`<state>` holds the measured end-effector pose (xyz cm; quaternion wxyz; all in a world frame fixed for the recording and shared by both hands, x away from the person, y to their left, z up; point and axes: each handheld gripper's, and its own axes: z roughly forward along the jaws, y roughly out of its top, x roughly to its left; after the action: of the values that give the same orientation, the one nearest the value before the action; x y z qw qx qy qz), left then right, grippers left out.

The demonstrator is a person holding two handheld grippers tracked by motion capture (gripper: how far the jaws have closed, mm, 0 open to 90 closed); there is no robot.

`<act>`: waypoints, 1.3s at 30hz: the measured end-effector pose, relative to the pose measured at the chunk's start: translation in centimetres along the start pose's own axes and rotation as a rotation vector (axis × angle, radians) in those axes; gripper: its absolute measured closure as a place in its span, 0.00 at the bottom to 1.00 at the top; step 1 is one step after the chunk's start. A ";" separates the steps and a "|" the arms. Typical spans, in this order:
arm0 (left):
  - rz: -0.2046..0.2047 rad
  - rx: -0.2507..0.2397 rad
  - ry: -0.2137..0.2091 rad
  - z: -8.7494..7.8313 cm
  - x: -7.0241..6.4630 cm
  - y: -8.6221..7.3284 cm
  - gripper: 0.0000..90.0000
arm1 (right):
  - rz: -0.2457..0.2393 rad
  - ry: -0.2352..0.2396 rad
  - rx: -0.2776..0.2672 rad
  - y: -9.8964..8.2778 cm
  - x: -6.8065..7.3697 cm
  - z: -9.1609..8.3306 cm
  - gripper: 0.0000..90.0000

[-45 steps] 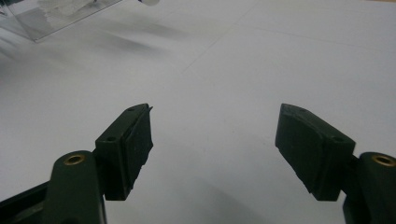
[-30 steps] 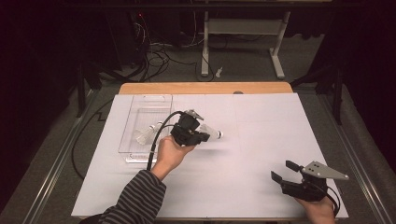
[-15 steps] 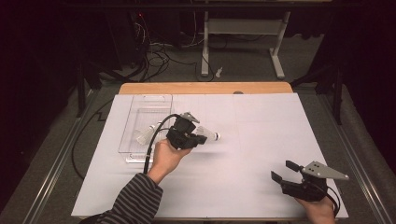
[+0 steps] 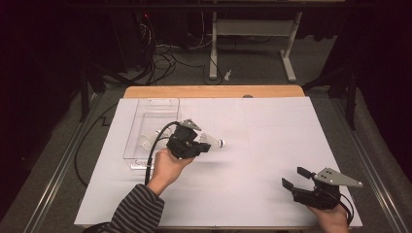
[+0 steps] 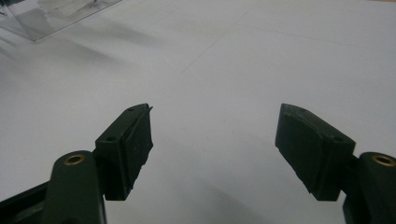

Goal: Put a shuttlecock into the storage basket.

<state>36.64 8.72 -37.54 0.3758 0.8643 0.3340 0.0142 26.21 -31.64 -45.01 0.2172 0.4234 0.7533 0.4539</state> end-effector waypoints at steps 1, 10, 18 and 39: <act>-0.001 -0.002 0.001 -0.1 0.0 -0.1 1.00 | 0.000 0.000 0.000 0.0 0.0 0.0 0.31; 0.000 -0.009 0.006 -0.6 -0.2 -0.9 1.00 | -0.002 0.001 -0.002 0.0 0.0 0.0 0.31; -0.003 -0.023 0.007 -1.2 -0.3 -1.4 1.00 | 0.000 0.000 0.001 0.0 0.0 0.0 0.31; -0.022 -0.041 0.018 -2.6 -0.4 -2.9 1.00 | 0.000 0.000 0.001 0.0 0.0 0.0 0.31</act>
<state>34.00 11.59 -37.54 0.3905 0.8525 0.3467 0.0247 26.18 -31.62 -45.00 0.2172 0.4234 0.7536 0.4536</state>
